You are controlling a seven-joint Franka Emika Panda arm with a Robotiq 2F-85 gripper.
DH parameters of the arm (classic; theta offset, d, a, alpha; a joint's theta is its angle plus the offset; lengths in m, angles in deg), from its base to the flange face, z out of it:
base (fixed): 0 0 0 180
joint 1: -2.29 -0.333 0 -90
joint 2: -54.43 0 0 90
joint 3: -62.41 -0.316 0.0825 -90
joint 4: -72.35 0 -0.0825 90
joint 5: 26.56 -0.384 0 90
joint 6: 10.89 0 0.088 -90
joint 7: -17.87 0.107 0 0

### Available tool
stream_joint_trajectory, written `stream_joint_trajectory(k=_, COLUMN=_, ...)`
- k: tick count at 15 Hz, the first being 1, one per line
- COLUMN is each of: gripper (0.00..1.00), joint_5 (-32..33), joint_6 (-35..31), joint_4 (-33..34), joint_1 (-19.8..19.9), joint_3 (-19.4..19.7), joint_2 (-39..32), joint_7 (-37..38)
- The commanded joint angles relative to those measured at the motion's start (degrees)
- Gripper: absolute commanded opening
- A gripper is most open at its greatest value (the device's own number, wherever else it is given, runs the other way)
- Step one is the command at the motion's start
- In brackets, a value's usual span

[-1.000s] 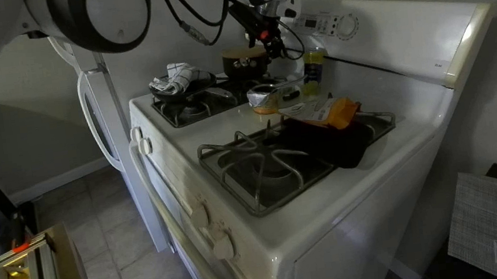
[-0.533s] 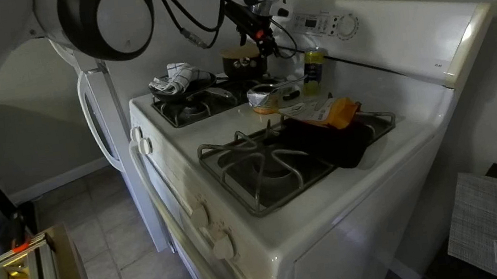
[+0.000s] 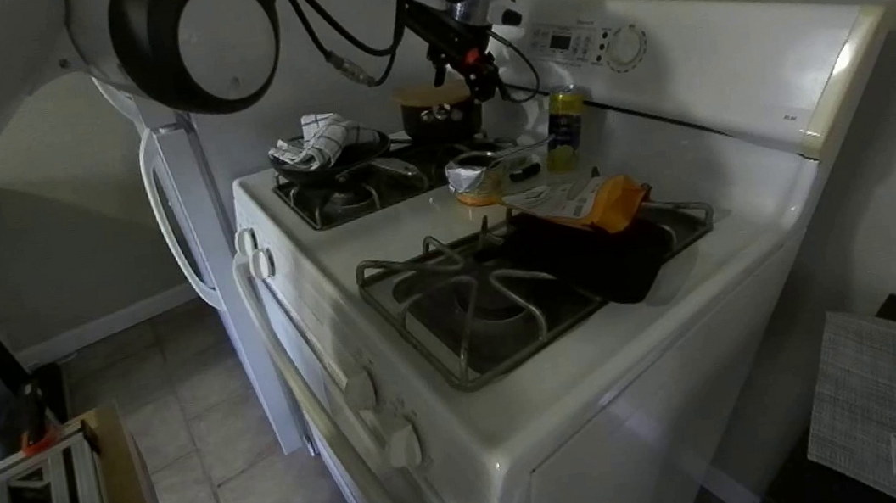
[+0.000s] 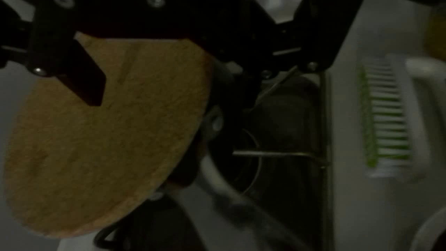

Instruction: Put the wooden coaster on the black pot

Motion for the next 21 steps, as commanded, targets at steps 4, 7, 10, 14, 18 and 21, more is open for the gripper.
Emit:
stream_joint_trajectory(k=4, gripper=1.0, joint_5=4.1, joint_6=0.2, joint_4=5.5, joint_1=-0.9, joint_3=4.0, joint_2=3.0, joint_7=4.0)
stream_joint_trajectory(k=7, gripper=1.0, joint_5=0.2, joint_6=8.3, joint_4=8.9, joint_1=-0.1, joint_3=0.4, joint_2=5.7, joint_7=2.7)
stream_joint_trajectory(k=10, gripper=1.0, joint_5=-0.6, joint_6=15.6, joint_4=11.9, joint_1=-0.9, joint_3=-1.3, joint_2=7.7, joint_7=3.7)
stream_joint_trajectory(k=14, gripper=1.0, joint_5=-0.1, joint_6=15.5, joint_4=12.2, joint_1=-1.2, joint_3=-1.9, joint_2=9.0, joint_7=3.3)
stream_joint_trajectory(k=18, gripper=1.0, joint_5=1.3, joint_6=18.3, joint_4=11.5, joint_1=-1.6, joint_3=-1.4, joint_2=9.0, joint_7=1.7)
stream_joint_trajectory(k=21, gripper=1.0, joint_5=7.5, joint_6=22.0, joint_4=10.1, joint_1=-4.6, joint_3=0.3, joint_2=9.4, joint_7=-2.9)
